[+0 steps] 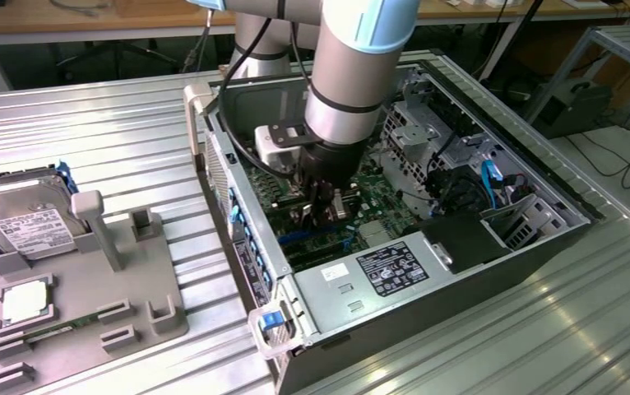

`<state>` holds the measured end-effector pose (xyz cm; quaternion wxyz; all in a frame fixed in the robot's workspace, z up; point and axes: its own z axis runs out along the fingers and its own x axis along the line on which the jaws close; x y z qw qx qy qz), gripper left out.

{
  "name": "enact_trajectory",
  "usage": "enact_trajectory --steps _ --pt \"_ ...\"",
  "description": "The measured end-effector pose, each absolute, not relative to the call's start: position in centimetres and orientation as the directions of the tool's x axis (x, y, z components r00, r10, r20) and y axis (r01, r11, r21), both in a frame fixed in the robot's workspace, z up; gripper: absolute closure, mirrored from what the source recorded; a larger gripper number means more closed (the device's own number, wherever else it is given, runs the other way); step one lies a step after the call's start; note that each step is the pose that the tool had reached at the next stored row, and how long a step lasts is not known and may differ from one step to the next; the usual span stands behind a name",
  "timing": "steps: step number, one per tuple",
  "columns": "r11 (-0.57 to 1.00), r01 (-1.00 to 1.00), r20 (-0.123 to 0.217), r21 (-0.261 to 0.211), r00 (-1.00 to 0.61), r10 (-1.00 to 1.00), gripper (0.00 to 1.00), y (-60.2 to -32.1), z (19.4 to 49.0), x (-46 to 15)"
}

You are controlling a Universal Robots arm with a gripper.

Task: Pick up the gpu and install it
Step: 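Insert the gpu into the slot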

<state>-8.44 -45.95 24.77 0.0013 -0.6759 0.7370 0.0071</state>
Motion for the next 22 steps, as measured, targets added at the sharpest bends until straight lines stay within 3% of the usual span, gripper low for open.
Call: enact_trajectory --steps 22 --pt "0.081 -0.997 -0.002 0.008 -0.081 -0.997 0.7 -45.81 24.5 -8.22"
